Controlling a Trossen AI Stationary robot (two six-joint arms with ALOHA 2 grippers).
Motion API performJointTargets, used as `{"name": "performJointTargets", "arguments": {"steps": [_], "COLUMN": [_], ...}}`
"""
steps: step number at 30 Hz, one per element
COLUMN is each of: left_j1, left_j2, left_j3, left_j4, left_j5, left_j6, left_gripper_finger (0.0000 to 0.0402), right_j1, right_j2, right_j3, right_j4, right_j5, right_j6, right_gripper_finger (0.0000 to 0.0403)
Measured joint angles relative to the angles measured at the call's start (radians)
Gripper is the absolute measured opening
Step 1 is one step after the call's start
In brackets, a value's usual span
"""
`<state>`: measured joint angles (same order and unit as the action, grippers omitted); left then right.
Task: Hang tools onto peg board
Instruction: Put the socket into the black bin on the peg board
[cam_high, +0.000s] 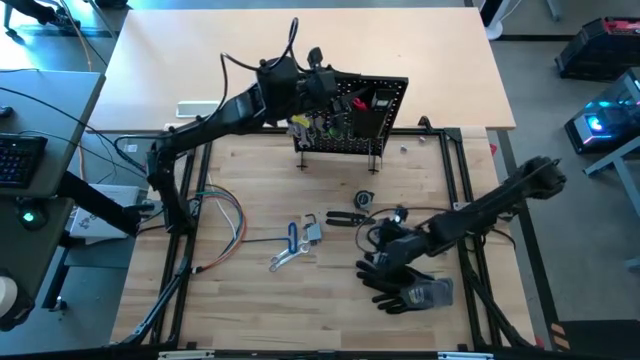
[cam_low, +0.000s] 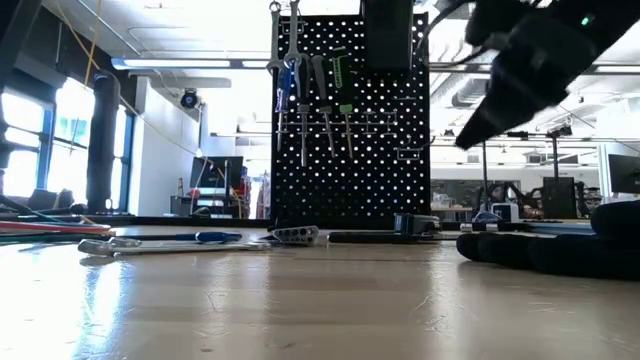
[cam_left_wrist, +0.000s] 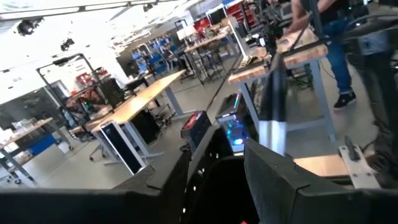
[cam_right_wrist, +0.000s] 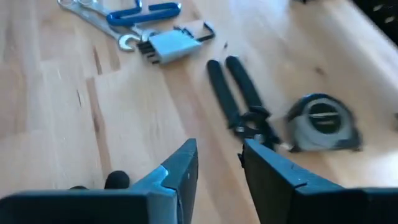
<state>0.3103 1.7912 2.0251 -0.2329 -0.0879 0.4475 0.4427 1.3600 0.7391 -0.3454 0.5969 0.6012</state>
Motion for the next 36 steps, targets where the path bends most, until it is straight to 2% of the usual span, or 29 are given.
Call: {"name": "performJointTargets", "arguments": {"steps": [4, 10, 16, 20, 23, 25, 28, 32, 36], "left_j1": [-0.016, -0.046, -0.076, -0.101, -0.12, -0.135, -0.153, -0.176, -0.201], "left_j2": [-0.039, -0.094, -0.138, -0.153, -0.154, -0.154, -0.154, -0.167, -0.204], "left_j3": [0.0, 0.0, 0.0, 0.0, 0.0, 0.0, 0.0, -0.001, -0.001], "left_j4": [-0.066, -0.16, -0.258, -0.346, -0.425, -0.487, -0.589, -0.709, -0.753], "left_j5": [-0.005, -0.017, -0.031, -0.031, -0.034, -0.059, -0.108, -0.135, -0.134], "left_j6": [0.017, 0.041, 0.056, 0.055, 0.055, 0.055, 0.054, 0.026, -0.006], "left_gripper_finger": [0.0147, 0.0147, 0.0147, 0.0147, 0.0147, 0.0147, 0.0147, 0.0147, 0.0147], "right_j1": [0.0, 0.0, -0.029, -0.087, -0.149, -0.19, -0.238, -0.249, -0.224], "right_j2": [-0.141, -0.334, -0.423, -0.424, -0.418, -0.414, -0.405, -0.39, -0.363], "right_j3": [0.0, 0.0, 0.0, 0.0, 0.0, 0.0, 0.0, 0.0, 0.0], "right_j4": [-0.178, -0.493, -0.768, -0.816, -0.75, -0.688, -0.669, -0.731, -0.776], "right_j5": [-0.004, -0.051, 0.062, 0.103, 0.093, 0.019, -0.152, -0.333, -0.486], "right_j6": [0.0, 0.105, 0.329, 0.357, 0.265, 0.162, 0.069, 0.062, 0.072], "right_gripper_finger": [0.0135, 0.0136, 0.0136, 0.0136, 0.0136, 0.0136, 0.0136, 0.0136, 0.0136]}}
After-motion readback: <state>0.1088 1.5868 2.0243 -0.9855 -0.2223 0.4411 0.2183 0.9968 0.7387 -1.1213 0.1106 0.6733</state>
